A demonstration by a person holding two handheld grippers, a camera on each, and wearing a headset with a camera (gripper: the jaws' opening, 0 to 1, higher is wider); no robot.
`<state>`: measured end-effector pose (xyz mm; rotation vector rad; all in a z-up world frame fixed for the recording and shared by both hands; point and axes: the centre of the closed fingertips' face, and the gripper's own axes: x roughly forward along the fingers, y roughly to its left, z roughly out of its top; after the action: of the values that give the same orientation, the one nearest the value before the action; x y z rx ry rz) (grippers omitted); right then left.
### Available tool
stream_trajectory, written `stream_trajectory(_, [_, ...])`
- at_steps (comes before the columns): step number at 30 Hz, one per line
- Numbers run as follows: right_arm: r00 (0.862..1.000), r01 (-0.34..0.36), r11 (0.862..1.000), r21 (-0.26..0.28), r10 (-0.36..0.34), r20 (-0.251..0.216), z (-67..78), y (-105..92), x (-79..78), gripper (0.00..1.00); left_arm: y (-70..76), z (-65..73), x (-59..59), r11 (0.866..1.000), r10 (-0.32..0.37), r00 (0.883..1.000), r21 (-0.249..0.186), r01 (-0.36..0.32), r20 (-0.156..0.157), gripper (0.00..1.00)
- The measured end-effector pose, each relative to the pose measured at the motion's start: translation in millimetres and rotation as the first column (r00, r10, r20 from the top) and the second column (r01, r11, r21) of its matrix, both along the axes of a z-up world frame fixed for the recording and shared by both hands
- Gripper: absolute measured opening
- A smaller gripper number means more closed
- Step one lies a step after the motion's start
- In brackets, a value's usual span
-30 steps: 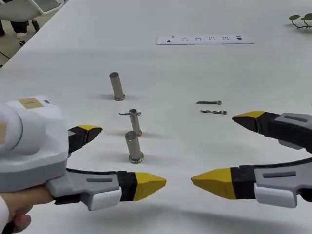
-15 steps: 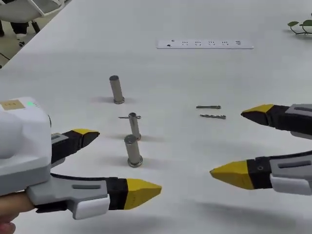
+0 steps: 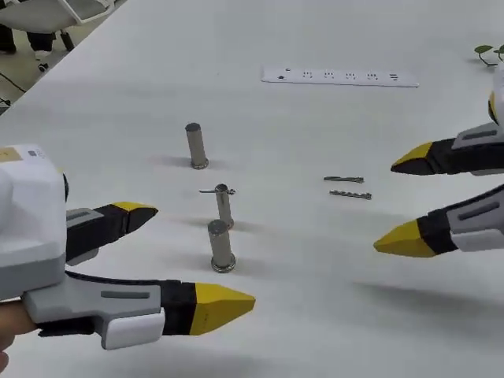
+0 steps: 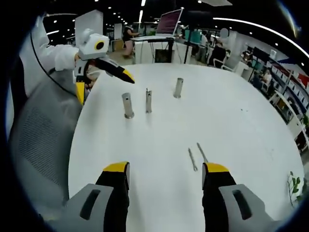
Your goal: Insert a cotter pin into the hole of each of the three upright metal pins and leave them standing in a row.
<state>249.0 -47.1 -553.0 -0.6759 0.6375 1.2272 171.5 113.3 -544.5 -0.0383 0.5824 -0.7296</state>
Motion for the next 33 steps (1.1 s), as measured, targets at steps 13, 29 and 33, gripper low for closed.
stream_trajectory(13, [0.993,-0.099,0.987,-0.127,0.091,-0.069,-25.5,8.2,28.2,0.28,-8.0,12.2,-1.4,0.999,-0.034,0.998,-0.018,0.035,0.052,0.99])
stream_trajectory(29, [0.989,-0.127,0.962,-0.243,0.103,-0.109,-55.3,11.0,52.3,0.13,-3.9,15.5,0.1,0.999,-0.027,0.998,-0.018,0.028,0.055,0.99])
stream_trajectory(33, [0.987,-0.139,0.955,-0.263,0.112,-0.116,-58.4,11.8,53.5,0.08,-5.6,15.6,-1.7,0.999,-0.032,0.998,-0.029,0.034,0.048,0.99])
